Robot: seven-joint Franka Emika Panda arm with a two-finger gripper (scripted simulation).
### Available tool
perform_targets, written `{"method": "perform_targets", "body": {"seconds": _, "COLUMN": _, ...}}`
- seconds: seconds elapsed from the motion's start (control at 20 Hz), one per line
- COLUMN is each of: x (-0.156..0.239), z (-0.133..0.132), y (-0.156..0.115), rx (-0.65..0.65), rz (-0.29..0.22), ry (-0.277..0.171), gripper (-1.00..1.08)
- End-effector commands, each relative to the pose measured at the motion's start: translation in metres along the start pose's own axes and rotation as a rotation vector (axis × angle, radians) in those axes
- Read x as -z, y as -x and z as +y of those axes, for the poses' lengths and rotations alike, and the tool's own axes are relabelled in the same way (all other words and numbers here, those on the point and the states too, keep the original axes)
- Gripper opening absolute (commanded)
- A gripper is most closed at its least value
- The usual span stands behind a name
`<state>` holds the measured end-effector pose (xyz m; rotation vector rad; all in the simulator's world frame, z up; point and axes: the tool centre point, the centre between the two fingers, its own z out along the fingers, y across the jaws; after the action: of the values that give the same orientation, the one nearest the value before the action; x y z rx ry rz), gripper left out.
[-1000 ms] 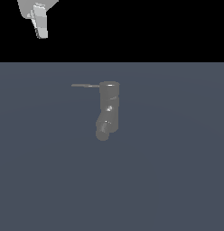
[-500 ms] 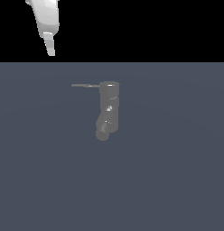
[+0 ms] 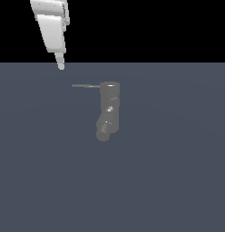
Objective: Turn on the faucet by rotating a designated handle.
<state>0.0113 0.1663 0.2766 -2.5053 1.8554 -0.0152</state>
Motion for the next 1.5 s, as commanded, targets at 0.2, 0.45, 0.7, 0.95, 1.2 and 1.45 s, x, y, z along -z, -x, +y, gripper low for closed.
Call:
{"method": "perform_targets", "body": {"seconds": 0.2, "x": -0.030, "z": -0.034, "y": -0.019, "rx": -0.151, "rz": 0.007, "ry": 0.009, "gripper": -1.00}}
{"method": "perform_targets", "body": {"seconds": 0.45, "x": -0.050, "z": -0.056, "y": -0.035, "rx": -0.258, "rz": 0.011, "ry": 0.015, "gripper": -1.00}}
{"method": "perform_targets", "body": {"seconds": 0.7, "x": -0.066, "z": -0.073, "y": -0.050, "rx": -0.342, "rz": 0.013, "ry": 0.020, "gripper": -1.00}}
{"method": "perform_targets", "body": {"seconds": 0.95, "x": -0.075, "z": -0.082, "y": -0.060, "rx": -0.395, "rz": 0.013, "ry": 0.023, "gripper": -1.00}}
{"method": "perform_targets", "body": {"seconds": 1.2, "x": -0.078, "z": -0.085, "y": -0.064, "rx": -0.412, "rz": 0.012, "ry": 0.024, "gripper": -1.00}}
{"method": "perform_targets", "body": {"seconds": 1.45, "x": -0.077, "z": -0.085, "y": -0.064, "rx": -0.410, "rz": 0.012, "ry": 0.023, "gripper": -1.00}}
